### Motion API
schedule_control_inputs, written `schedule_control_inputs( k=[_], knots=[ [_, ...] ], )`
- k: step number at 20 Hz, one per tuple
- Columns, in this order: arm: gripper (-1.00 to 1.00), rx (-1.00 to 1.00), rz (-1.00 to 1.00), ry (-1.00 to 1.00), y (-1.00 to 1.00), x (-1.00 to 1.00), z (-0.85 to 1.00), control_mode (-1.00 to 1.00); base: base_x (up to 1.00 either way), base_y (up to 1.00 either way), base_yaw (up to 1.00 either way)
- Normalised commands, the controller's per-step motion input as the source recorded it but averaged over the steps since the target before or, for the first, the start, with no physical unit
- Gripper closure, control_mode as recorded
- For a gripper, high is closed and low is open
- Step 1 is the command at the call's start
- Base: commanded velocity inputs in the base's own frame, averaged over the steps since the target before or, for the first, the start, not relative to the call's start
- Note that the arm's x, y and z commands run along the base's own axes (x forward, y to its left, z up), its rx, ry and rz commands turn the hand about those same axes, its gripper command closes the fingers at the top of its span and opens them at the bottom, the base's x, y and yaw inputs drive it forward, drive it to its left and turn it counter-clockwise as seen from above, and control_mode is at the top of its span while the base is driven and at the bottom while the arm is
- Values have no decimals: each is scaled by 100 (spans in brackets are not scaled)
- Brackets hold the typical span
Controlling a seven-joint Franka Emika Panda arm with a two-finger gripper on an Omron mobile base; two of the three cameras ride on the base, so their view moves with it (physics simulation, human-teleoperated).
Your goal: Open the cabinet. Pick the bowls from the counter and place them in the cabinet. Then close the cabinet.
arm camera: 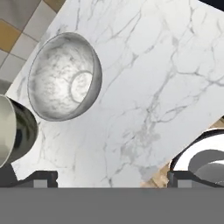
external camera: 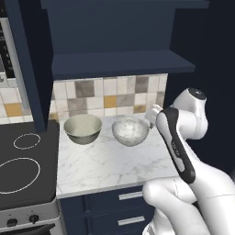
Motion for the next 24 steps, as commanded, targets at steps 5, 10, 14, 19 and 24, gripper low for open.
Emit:
schedule_control_inputs(
  k=[5,10,14,19,24],
  knots=[
    [-100,-17,0,0,-20,47,-30,-100,0,0,0],
    [-100,-12,0,2,-24,50,-29,-100,0,0,0],
    [-100,0,5,11,-31,45,-29,-100,0,0,0],
    [-100,1,10,4,-6,40,-23,-100,0,0,0],
    [-100,1,9,1,0,35,-13,-100,0,0,0]
  ],
)
